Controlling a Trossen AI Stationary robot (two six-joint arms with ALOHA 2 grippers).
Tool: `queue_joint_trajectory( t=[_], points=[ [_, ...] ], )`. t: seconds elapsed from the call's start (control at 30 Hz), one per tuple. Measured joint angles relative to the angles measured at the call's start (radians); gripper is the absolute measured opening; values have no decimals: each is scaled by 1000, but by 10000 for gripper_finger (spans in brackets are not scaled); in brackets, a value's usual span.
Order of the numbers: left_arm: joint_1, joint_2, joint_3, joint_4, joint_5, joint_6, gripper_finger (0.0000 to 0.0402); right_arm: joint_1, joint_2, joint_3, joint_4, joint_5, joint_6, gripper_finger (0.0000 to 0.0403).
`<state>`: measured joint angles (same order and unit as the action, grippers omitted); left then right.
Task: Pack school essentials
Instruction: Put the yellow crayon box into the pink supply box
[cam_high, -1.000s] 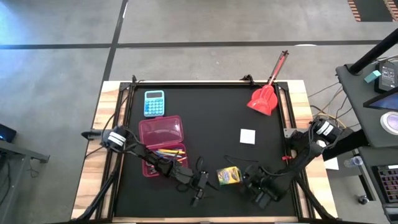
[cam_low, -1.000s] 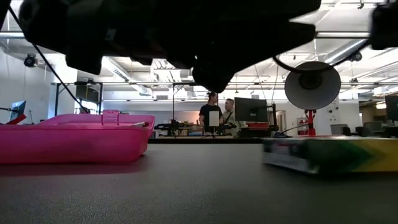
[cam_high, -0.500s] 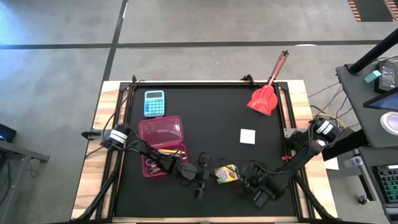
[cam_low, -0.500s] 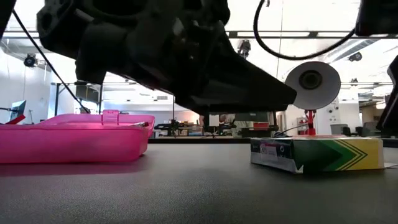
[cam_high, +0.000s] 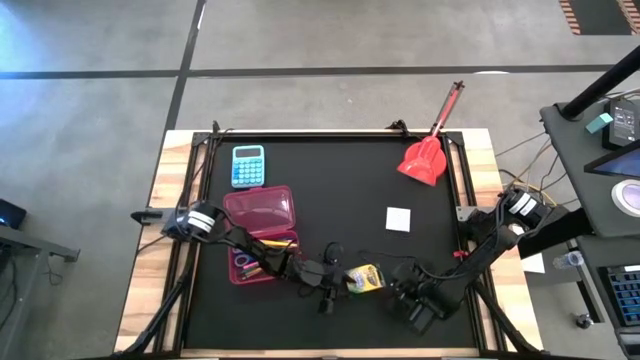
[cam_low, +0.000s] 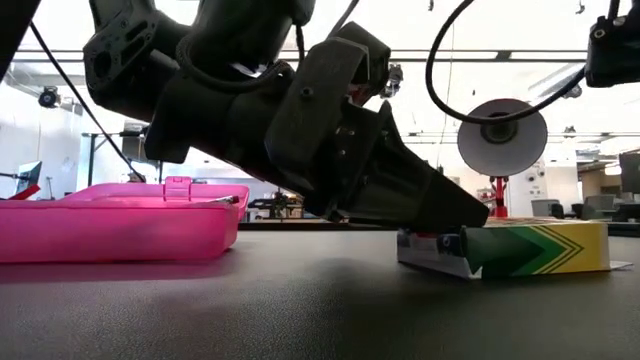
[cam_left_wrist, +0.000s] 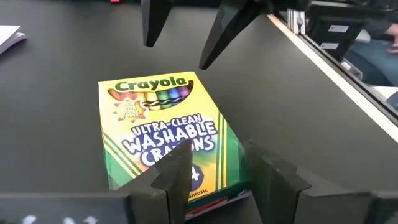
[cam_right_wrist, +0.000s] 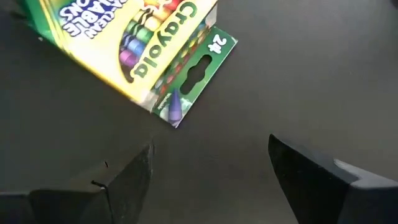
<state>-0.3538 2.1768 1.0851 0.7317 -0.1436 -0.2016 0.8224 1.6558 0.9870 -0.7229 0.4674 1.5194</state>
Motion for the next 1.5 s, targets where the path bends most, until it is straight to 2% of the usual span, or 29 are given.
queue_joint_trajectory(
  t=[0.4,0.63,0.9,1.17,1.5],
  points=[
    [-14,-9,-1,-69,9,4,132,-18,-1,32,-41,3,61,301],
    [-20,-67,-8,-115,11,59,132,-25,-6,32,-93,1,70,302],
    [-31,-81,-7,-174,3,25,132,-25,-33,32,-96,7,81,302],
    [-47,-104,-5,-204,-9,59,132,-27,-78,32,-107,106,103,302],
    [-63,-154,-6,-293,-21,107,132,-49,-37,31,-121,125,128,302]
  ],
)
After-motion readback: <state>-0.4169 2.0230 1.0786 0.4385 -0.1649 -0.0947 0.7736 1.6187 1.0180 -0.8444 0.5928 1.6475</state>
